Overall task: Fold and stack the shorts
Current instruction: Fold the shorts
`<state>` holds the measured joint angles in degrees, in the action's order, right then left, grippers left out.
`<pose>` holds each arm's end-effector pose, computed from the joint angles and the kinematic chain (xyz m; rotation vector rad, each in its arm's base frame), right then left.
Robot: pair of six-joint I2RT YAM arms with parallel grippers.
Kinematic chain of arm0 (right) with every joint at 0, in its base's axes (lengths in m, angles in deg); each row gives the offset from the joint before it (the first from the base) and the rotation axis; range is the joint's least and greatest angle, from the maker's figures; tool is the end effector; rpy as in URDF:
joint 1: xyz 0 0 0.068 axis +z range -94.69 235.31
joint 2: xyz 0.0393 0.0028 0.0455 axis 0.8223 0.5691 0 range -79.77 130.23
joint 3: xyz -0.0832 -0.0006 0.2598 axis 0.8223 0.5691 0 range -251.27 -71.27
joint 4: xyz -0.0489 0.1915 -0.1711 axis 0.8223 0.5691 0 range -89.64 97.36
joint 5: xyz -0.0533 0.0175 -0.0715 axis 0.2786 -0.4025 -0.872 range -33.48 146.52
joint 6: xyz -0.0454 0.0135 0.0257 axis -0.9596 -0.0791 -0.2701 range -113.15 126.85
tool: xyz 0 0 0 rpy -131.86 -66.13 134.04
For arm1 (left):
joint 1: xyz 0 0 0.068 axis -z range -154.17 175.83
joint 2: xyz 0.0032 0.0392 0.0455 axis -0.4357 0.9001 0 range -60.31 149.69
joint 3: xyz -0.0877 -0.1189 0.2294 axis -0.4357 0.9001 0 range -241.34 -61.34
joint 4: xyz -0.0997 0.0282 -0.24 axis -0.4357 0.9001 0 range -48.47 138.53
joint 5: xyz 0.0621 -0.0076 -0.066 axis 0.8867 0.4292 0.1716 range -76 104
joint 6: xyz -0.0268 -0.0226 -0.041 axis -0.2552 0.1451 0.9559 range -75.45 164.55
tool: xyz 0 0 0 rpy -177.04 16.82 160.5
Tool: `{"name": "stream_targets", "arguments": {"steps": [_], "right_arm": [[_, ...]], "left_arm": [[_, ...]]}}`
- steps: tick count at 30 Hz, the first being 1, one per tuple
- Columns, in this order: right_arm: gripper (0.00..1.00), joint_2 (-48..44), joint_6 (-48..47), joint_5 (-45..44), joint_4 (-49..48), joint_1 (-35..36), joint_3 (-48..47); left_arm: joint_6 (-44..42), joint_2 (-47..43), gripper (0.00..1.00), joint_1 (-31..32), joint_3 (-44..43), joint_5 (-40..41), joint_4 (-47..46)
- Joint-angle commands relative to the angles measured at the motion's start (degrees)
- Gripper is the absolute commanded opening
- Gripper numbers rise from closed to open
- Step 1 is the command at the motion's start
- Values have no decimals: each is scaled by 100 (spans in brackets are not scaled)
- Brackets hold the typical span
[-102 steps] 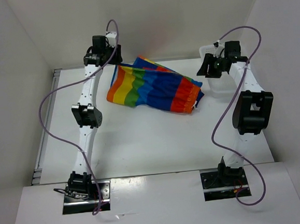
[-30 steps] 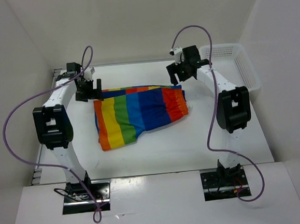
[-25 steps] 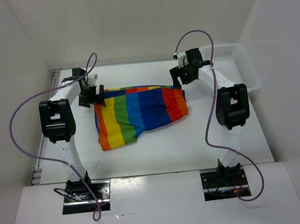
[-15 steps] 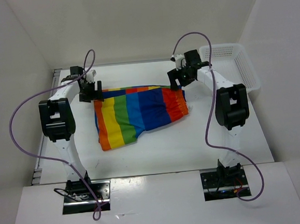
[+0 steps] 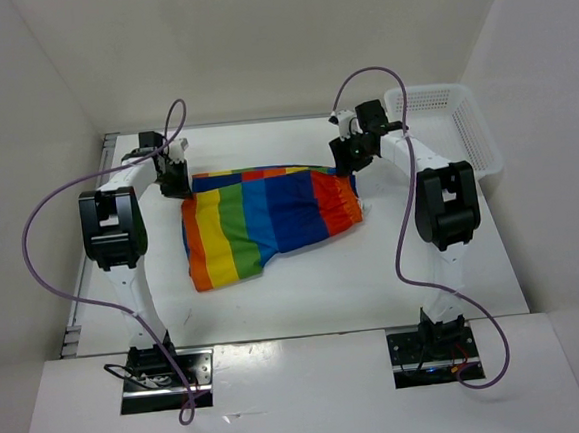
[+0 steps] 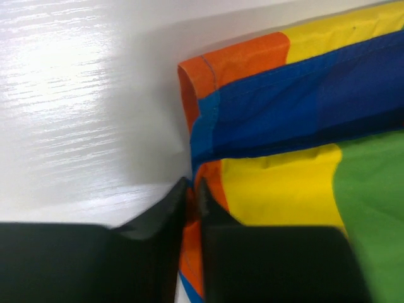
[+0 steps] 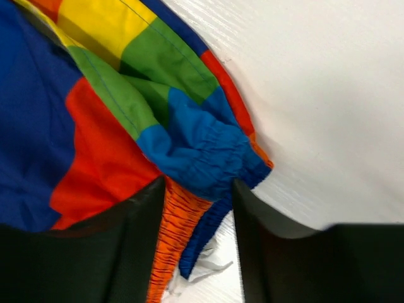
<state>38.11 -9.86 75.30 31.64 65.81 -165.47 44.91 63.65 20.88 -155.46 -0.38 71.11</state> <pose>0.4440 0.0940 0.2152 -0.7124 2.3910 0.3688 0.4641 0.0313 0.1692 -0.0307 2.5854 -0.2973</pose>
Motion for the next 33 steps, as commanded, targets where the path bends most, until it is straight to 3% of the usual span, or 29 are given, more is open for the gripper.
{"name": "stream_targets", "arguments": {"steps": [1, 3, 6, 9, 16, 21, 27, 33], "right_arm": [[48, 42, -43, 29, -79, -13, -38], [36, 42, -43, -24, -131, -13, -38], [24, 42, -43, -190, -184, -13, -38], [0, 42, -43, -191, -237, -13, -38], [0, -450, -350, -86, -61, -13, 243], [0, -916, -526, -86, 62, -13, 902], [0, -1110, -579, -191, 114, -66, 1070], [0, -1049, -438, 2, 114, -453, 1017]], "left_arm": [[-36, -117, 10, -50, -123, -22, 3], [-36, -171, 0, -50, -71, -22, 4], [-36, -416, 0, -50, -71, -22, 135], [-36, -662, 0, -50, -254, -180, 433], [-36, -1462, 0, 249, -632, 101, 1118], [-36, -1647, 0, 415, -1466, -109, 1532], [-36, -1015, 0, 530, -2363, -444, 1332], [-36, 301, 0, 530, -3189, -575, 918]]}}
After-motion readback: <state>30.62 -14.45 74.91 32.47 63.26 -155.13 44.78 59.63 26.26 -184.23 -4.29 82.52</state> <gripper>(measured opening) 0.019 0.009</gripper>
